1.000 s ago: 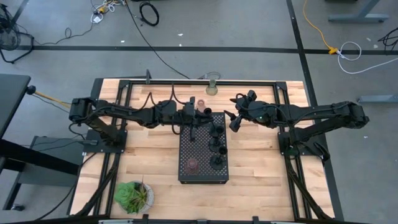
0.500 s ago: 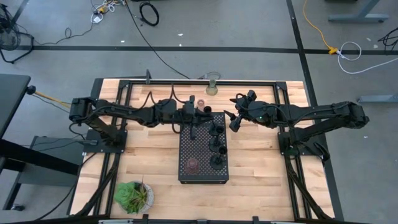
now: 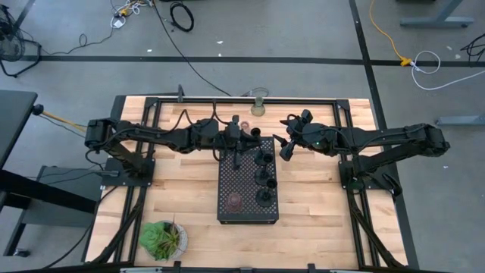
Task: Pick & Place candle stick holders
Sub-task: Put the right black candle holder on the shelf aligned with the other black candle holders, then put the green glass candle holder on the shelf
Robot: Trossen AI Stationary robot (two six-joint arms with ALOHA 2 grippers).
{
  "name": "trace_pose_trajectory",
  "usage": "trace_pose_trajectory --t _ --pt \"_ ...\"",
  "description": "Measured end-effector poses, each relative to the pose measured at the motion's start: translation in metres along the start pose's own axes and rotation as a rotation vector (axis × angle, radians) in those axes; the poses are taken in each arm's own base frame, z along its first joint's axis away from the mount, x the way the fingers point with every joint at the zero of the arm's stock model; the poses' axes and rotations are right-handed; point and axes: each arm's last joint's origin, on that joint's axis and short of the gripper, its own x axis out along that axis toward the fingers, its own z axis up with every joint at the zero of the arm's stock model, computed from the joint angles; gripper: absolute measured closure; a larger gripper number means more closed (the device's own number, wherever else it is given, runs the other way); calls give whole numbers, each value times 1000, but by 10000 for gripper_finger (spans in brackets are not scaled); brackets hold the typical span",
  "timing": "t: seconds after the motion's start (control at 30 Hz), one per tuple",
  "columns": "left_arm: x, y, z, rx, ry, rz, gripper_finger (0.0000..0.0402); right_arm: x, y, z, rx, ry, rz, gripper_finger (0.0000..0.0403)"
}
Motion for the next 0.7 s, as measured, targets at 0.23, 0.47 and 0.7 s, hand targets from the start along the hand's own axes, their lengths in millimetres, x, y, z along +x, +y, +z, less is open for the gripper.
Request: trace_pose_trajectory --t 0.23,0.47,0.7 --pt "0 1 0 -15 -5 38 314 0 0 0 -1 1 0 130" --pt "0 2 0 -19 -7 49 285 0 0 0 -1 1 0 130" --pt "-5 5 6 31 3 59 274 0 0 -4 -27 34 2 130"
